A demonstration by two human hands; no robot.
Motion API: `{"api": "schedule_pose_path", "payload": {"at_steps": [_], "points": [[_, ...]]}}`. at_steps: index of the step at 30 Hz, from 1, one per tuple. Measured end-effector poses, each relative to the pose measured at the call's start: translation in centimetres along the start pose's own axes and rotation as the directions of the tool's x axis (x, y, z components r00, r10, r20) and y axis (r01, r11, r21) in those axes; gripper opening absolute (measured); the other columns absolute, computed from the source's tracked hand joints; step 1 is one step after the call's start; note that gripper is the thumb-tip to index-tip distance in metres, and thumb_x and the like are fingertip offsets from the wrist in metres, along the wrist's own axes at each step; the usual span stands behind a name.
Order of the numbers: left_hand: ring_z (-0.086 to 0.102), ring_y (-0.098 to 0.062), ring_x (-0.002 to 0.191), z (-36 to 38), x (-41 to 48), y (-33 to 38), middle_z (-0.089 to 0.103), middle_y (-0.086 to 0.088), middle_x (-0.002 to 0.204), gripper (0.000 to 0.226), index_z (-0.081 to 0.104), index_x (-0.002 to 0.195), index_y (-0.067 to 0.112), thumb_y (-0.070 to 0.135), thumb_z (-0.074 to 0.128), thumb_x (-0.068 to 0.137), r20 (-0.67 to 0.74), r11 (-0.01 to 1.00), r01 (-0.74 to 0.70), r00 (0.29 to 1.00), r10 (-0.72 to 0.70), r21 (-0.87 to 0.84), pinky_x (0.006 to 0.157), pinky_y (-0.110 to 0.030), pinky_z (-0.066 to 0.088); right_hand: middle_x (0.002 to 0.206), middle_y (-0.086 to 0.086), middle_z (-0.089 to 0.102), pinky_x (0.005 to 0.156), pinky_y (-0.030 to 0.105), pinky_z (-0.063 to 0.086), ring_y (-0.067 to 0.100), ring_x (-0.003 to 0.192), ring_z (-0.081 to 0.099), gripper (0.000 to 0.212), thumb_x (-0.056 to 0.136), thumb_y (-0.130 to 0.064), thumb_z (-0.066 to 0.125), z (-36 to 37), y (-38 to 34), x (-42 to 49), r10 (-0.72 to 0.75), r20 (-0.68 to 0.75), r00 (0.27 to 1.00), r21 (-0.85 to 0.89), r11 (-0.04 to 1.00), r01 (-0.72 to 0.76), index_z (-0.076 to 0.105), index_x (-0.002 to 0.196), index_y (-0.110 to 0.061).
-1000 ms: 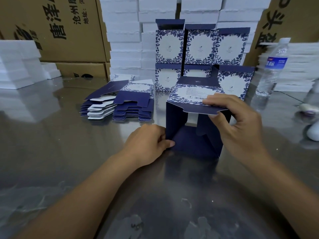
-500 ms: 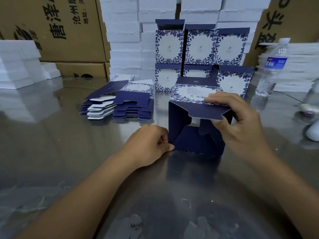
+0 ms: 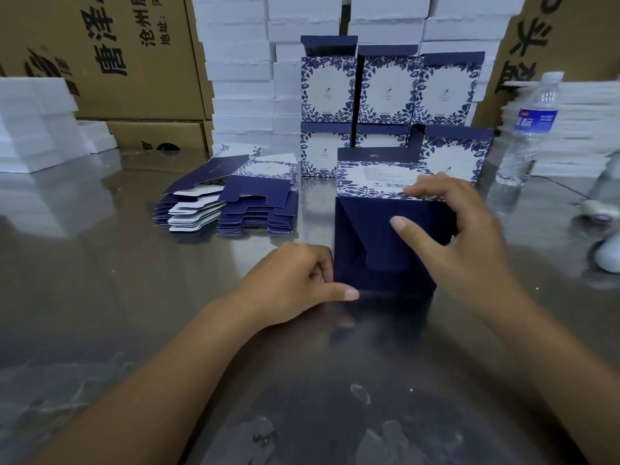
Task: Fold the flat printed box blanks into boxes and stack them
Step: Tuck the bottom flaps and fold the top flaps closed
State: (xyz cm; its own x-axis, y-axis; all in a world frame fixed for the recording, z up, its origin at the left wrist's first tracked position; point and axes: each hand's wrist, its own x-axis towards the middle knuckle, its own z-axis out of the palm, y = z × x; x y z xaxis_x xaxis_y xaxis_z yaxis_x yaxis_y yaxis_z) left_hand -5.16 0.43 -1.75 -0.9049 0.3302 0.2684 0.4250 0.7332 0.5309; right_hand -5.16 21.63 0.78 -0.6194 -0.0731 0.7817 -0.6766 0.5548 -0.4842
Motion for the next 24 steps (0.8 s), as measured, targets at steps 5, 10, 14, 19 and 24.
{"api": "schedule_pose_path", "payload": {"at_steps": [5,10,14,19,24], "points": [[0.050,-0.009,0.057,-0.1,0.0,0.8,0.057,0.005,0.060,0.050,0.055,0.069,0.022,0.072,0.055,0.069,-0.238,0.993,-0.086,0.969,0.065,-0.080,0.061,-0.038,0.047,0.101,-0.007,0.057,0.089,0.016,0.037,0.016,0.100,0.054,0.027,0.079,-0.022,0.073,-0.1,-0.1,0.0,-0.096,-0.098,0.991,-0.152,0.985,0.080,0.065,0.102,-0.011],[0.050,0.002,0.088,-1.0,-0.2,2.4,0.052,0.015,0.095,0.025,0.050,0.099,0.028,0.042,0.063,0.083,-0.652,0.962,-0.257,0.745,0.139,-0.089,0.076,-0.010,0.039,0.100,-0.007,0.060,0.089,0.023,0.041,0.019,0.100,0.056,0.029,0.078,-0.029,0.072,0.3,-0.7,-0.3,-0.145,-0.107,0.984,-0.145,0.981,0.129,0.067,0.101,-0.013],[0.047,-0.008,0.117,-1.2,-0.5,3.1,0.052,0.006,0.121,0.036,0.058,0.119,0.013,0.030,0.059,0.088,-0.666,0.934,-0.354,0.684,0.299,0.055,0.100,-0.017,0.034,0.099,-0.001,0.062,0.086,0.028,0.043,0.023,0.098,0.056,0.031,0.078,-0.034,0.071,0.9,-1.7,-0.6,-0.186,-0.078,0.979,-0.128,0.976,0.175,0.069,0.100,-0.013],[0.053,-0.014,0.111,-0.2,-0.3,3.6,0.063,0.001,0.114,0.027,0.066,0.111,0.008,0.021,0.056,0.090,-0.605,0.899,-0.424,0.690,0.397,0.107,0.098,-0.035,0.042,0.097,-0.003,0.056,0.086,0.031,0.044,0.023,0.098,0.055,0.017,0.086,-0.035,0.059,1.2,-2.7,-0.8,-0.159,-0.065,0.985,0.007,0.987,0.160,0.062,0.100,-0.026],[0.058,-0.013,0.097,-0.2,-0.1,3.8,0.062,0.014,0.103,0.018,0.071,0.098,0.012,0.023,0.062,0.087,-0.686,0.902,-0.420,0.627,0.370,0.103,0.087,-0.043,0.046,0.092,-0.001,0.055,0.081,0.032,0.047,0.023,0.092,0.057,0.015,0.084,-0.028,0.064,1.4,-2.7,-0.8,-0.192,-0.126,0.973,0.002,0.981,0.194,0.069,0.094,-0.017]]}}
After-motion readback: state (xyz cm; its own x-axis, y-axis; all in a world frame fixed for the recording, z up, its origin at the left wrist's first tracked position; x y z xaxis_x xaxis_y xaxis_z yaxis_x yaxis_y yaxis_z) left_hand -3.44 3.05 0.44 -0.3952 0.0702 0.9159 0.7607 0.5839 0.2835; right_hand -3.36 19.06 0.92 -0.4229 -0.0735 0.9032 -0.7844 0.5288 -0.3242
